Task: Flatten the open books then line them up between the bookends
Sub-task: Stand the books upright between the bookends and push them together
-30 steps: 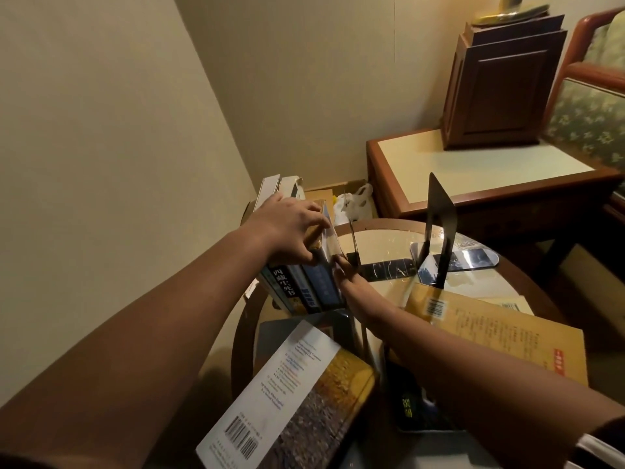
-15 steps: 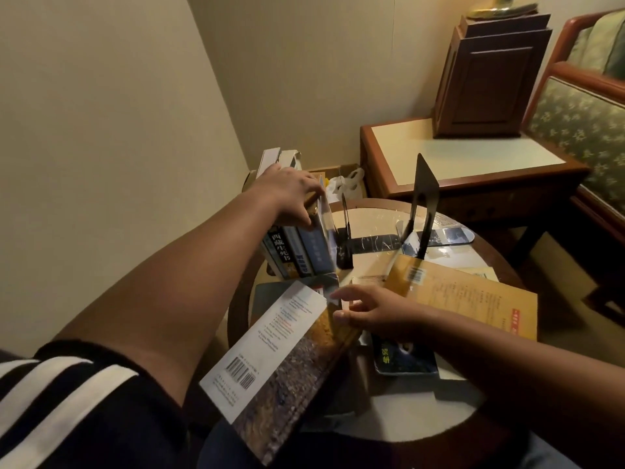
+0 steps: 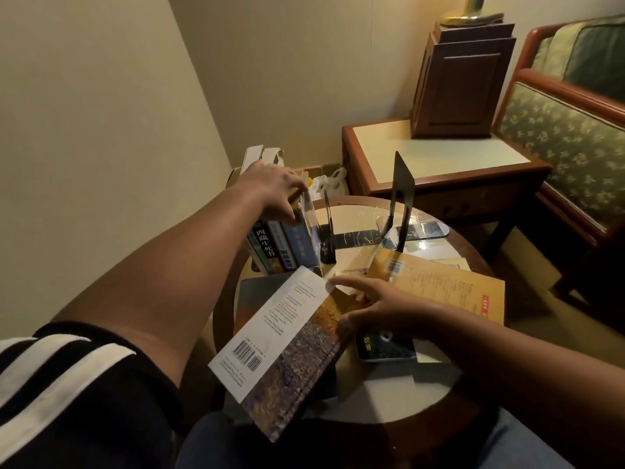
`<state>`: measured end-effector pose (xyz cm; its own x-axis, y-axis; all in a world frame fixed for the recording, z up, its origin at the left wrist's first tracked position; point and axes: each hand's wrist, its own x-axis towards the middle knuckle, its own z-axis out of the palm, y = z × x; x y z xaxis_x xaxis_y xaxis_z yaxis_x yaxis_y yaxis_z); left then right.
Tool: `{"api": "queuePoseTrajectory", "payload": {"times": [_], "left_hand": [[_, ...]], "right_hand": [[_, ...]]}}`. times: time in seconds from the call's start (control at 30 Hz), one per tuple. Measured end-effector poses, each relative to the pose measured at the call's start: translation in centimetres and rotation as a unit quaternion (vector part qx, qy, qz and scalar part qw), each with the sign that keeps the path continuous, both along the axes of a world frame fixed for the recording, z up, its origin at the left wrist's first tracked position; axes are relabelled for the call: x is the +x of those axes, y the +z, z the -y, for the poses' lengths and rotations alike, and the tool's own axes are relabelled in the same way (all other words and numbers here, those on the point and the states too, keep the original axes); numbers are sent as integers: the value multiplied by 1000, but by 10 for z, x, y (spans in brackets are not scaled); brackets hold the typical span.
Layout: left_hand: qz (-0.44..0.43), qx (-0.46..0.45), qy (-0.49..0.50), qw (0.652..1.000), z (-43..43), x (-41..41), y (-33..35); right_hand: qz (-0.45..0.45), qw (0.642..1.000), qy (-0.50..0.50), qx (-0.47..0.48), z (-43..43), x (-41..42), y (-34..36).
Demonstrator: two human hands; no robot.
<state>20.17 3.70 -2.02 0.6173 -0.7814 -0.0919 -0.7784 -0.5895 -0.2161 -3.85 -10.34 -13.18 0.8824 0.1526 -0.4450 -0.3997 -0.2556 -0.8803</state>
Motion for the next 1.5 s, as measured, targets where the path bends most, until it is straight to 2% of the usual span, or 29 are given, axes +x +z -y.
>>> {"api": "queuePoseTrajectory", "payload": {"times": [0.13,0.3,0.5,0.63,0.87,0.93,1.0,1.07,1.17,1.37,1.5], "left_hand": [[3,2,-3,1000,0,0,0],[3,4,-5,1000,2,-2,2],[1,3,-4,1000,1,-3,2],[-5,-1,-1,1000,1,1,1],[-11,1,4,1000,1,1,0],[-10,5,3,1000,1,1,0],[-8,5,-1,1000,2,0,1],[-11,3,-2,1000,2,-1,2],[-16,4,-2,1000,2,0,2],[-12,2,-11,1000,1,-6,6],[-14,-18,-6,1000,2,-6,4]], "right_hand": [[-38,995,-33,81,34,-8,1],[-35,999,-2,27,47,-11,9],[-43,996,-20,69,49,-10,10],[-2,996,-34,85,42,-13,18],[105,990,-89,10,32,-7,75],[138,984,-99,-52,31,0,93],[179,966,-113,-149,30,8,107],[199,950,-136,-200,30,17,120],[208,939,-169,-217,31,26,144],[304,887,-173,-301,38,41,189],[306,872,-188,-333,43,49,218]]}}
